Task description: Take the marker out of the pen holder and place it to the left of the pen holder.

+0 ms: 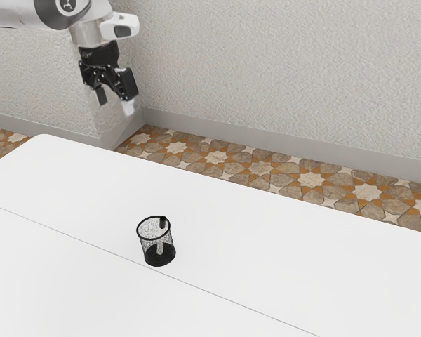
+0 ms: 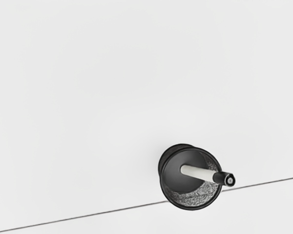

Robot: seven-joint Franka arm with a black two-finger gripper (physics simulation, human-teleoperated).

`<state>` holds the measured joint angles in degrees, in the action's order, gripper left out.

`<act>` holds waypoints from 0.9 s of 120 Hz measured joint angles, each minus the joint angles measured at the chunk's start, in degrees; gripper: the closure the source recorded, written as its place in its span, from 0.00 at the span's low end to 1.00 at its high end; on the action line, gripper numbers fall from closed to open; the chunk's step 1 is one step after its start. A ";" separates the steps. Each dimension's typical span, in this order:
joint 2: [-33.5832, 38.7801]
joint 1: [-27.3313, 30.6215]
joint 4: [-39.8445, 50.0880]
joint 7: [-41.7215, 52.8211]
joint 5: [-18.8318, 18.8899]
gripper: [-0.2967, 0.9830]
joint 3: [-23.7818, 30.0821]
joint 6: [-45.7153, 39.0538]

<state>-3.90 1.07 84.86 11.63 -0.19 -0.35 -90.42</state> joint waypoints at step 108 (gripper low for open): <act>-0.03 -2.66 28.27 24.43 9.48 0.23 10.31 -21.77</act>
<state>-3.93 -1.59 113.13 36.06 9.28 9.95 -112.19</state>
